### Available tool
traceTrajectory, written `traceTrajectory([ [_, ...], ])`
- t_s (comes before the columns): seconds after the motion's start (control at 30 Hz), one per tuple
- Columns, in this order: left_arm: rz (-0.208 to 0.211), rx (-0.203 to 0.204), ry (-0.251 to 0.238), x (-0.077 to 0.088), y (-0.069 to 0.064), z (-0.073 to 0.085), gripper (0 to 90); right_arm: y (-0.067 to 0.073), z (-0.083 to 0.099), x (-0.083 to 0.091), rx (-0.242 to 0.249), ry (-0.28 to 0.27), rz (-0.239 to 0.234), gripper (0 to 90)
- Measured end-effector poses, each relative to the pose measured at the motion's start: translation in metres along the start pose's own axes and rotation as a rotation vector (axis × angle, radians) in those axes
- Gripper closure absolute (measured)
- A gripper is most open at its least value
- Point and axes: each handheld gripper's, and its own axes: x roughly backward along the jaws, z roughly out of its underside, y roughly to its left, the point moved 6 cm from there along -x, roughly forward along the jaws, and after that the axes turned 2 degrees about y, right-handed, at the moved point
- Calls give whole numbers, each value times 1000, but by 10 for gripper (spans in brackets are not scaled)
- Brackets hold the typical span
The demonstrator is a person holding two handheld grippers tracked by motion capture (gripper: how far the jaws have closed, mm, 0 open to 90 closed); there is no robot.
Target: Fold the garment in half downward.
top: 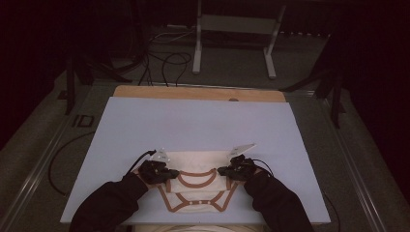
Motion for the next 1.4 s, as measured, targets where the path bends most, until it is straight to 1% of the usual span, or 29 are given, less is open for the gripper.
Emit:
traceTrajectory([
  [0.03,-2,5,-13,2,0,-2,897,1,-2,2,12,-8,6,886],
  [0.07,5,6,-24,4,1,-3,897,2,-3,4,13,-13,10,888],
  [0.1,10,7,-48,8,0,-6,897,4,-5,7,14,-22,10,889],
  [0.13,8,10,-59,10,0,-7,897,5,-7,11,19,-31,14,890],
  [0.17,8,-2,-64,14,0,-8,897,5,-8,14,24,-39,14,890],
  [0.23,19,-1,-97,20,-2,-11,897,8,-11,20,28,-58,10,890],
  [0.27,25,-6,-104,23,-3,-12,897,10,-13,25,31,-78,11,890],
  [0.3,32,-23,-120,27,-6,-13,897,12,-14,27,31,-87,8,890],
  [0.37,46,-41,-132,33,-13,-14,897,19,-14,33,43,-103,6,890],
  [0.4,49,-56,-132,35,-15,-14,897,23,-14,36,52,-112,1,890],
  [0.47,61,-71,-133,39,-22,-14,897,30,-13,40,63,-120,0,890],
  [0.53,68,-88,-136,42,-30,-13,897,37,-11,46,68,-140,-10,890],
  [0.57,74,-107,-132,44,-35,-11,897,39,-10,48,70,-145,-11,890],
  [0.63,83,-120,-133,46,-42,-8,897,45,-8,54,73,-161,-13,890],
  [0.67,81,-128,-130,47,-44,-7,897,49,-6,56,81,-163,-19,889],
  [0.73,101,-132,-136,50,-51,-4,897,55,-1,58,88,-163,-11,889],
  [0.83,110,-160,-117,49,-60,4,896,63,5,59,89,-159,-22,889],
  [0.87,110,-160,-117,49,-60,4,896,65,7,59,91,-157,-27,889],
  [0.9,116,-170,-105,47,-65,8,895,68,9,59,86,-158,-35,889],
  [0.97,120,-171,-93,45,-68,13,895,70,11,60,94,-155,-33,889],
  [1.07,119,-187,-77,41,-73,18,894,74,17,62,87,-156,-47,888],
  [1.13,134,-191,-75,41,-75,21,893,77,20,63,78,-153,-60,887],
  [1.23,161,-215,-83,41,-80,24,889,81,26,63,70,-151,-73,885],
  [1.27,159,-215,-77,41,-81,25,889,82,30,62,72,-146,-80,885],
  [1.3,153,-227,-65,40,-81,27,889,83,31,62,66,-143,-83,885],
  [1.33,159,-227,-63,40,-81,28,889,84,34,61,65,-138,-91,885],
  [1.37,157,-234,-57,39,-81,29,888,85,35,60,63,-132,-93,885],
  [1.4,158,-232,-52,38,-81,29,889,86,38,58,59,-126,-97,885],
])
